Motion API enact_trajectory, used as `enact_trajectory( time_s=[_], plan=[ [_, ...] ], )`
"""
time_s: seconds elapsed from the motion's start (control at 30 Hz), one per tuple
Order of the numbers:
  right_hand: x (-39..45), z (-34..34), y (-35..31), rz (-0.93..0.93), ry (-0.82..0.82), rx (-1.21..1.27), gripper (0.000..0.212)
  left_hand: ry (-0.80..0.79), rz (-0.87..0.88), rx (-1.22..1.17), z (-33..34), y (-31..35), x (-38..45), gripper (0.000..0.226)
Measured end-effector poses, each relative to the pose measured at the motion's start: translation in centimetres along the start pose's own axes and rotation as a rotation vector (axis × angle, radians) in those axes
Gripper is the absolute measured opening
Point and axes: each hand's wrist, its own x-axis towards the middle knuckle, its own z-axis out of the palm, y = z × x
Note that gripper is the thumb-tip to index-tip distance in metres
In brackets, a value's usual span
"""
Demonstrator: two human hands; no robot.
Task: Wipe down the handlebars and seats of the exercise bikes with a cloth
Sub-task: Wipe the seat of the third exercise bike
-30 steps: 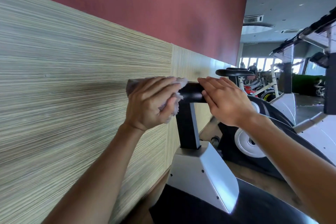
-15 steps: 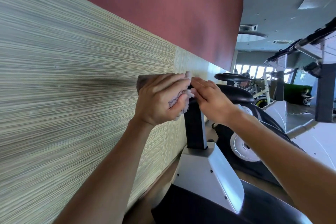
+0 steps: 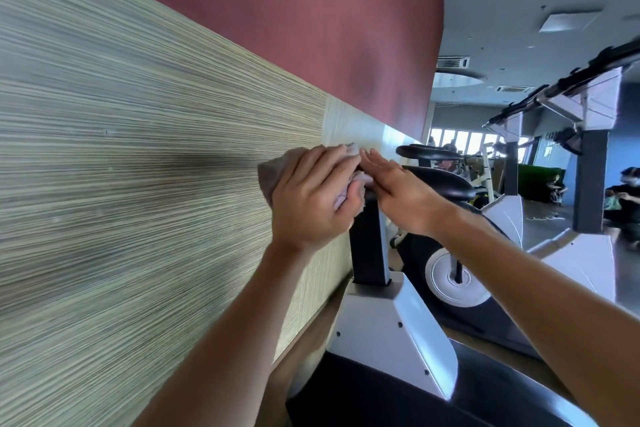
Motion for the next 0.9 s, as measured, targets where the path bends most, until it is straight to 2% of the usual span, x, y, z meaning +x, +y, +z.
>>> enact_trajectory(
  time_s=[0.07,0.13,0.17,0.27,0.33,0.43,0.5,0.57,0.7,0.77,0.9],
  plan=[
    [-0.2,-1.4,1.1,-0.013,-0.067,-0.050,0.055,-0.048,0.046,-0.124,-0.6,-1.8,0.0,0.031],
    [-1.0,-2.9,3.1,0.023,-0.070,-0.153,0.055,-0.087,-0.040,-0.244,-1.4,-2.7,0.3,0.032],
    [-1.6,-3.4,4.1,0.044,-0.055,-0.187,0.053,-0.090,-0.107,-0.221,-1.7,-2.4,0.5,0.031],
    [-3.3,-3.7,5.4,0.063,-0.033,-0.235,0.055,-0.154,-0.283,0.048,-2.1,0.3,1.7,0.022],
    [-3.4,-3.2,5.3,0.063,0.010,-0.257,0.055,-0.314,-0.346,0.219,-1.4,2.1,3.0,0.026],
    [-2.8,-2.5,4.7,0.055,0.060,-0.246,0.053,-0.557,-0.246,0.424,0.8,4.2,4.4,0.038],
    [-2.9,-2.3,5.2,0.042,0.091,-0.213,0.052,-0.645,-0.145,0.466,1.8,5.0,4.7,0.044],
    [-3.1,-2.1,5.6,0.029,0.124,-0.188,0.051,-0.631,-0.102,0.436,2.0,4.7,4.2,0.046],
    [-3.4,-1.7,5.6,0.039,0.175,-0.150,0.050,-0.450,-0.115,0.316,0.7,2.9,2.8,0.040],
    [-3.2,-1.8,5.7,0.040,0.178,-0.126,0.050,-0.468,-0.170,0.324,0.3,3.0,3.1,0.037],
    [-2.8,-1.9,6.1,0.013,0.190,-0.066,0.051,-0.631,-0.334,0.362,1.2,3.3,6.3,0.040]
  ],
)
